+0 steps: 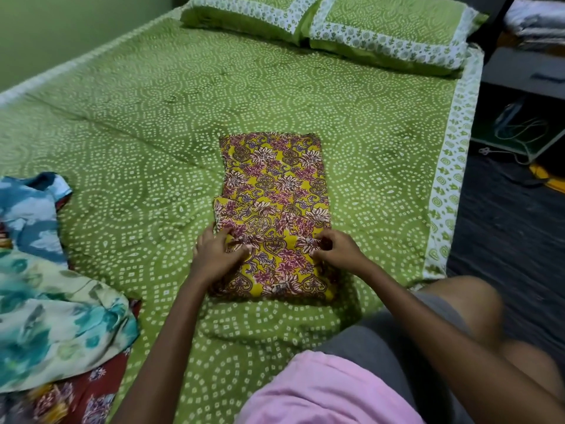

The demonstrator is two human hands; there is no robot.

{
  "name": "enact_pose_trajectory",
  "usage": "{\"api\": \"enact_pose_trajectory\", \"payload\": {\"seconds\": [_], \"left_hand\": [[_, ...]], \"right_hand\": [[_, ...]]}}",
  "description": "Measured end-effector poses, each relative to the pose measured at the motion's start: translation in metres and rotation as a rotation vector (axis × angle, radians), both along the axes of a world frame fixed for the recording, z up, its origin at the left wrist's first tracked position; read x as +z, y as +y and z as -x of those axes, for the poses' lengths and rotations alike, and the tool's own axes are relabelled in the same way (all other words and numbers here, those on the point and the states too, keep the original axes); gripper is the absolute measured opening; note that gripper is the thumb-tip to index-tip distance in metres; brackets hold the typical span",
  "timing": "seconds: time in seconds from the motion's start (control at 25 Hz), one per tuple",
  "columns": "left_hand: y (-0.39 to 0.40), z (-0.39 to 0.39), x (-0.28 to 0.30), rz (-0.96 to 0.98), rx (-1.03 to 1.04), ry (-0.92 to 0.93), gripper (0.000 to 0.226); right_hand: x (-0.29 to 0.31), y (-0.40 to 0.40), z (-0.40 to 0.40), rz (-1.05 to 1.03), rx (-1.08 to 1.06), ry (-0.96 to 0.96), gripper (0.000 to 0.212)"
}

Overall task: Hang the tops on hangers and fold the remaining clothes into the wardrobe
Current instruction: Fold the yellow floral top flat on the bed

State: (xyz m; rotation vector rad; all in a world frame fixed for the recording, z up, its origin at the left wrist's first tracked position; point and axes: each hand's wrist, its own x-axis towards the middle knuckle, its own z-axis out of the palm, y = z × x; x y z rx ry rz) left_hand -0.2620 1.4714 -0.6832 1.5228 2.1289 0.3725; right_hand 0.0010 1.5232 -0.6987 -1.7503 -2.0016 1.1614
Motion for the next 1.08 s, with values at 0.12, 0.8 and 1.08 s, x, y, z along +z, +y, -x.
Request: {"api": "enact_pose_trajectory", "payload": {"seconds": [0.12,0.8,1.08], "left_hand": [[0.009,-0.001,-0.001,-0.001,-0.22,0.168,0.059],[0.036,-0.005,-0.024,-0.196,-0.053,0.037,0.046],[0.017,-0.034,-0.027,-0.464,-0.35,0.005,0.042]], "right_hand": [[0.001,-0.001,0.002,-0.001,-0.032,0.007,0.021],[-0.014,0.006,0.007,-0.059,-0.45,0.051,0.018],[-0.007,-0.039,0.08,-0.283,0.11,0.002,0.049]]}}
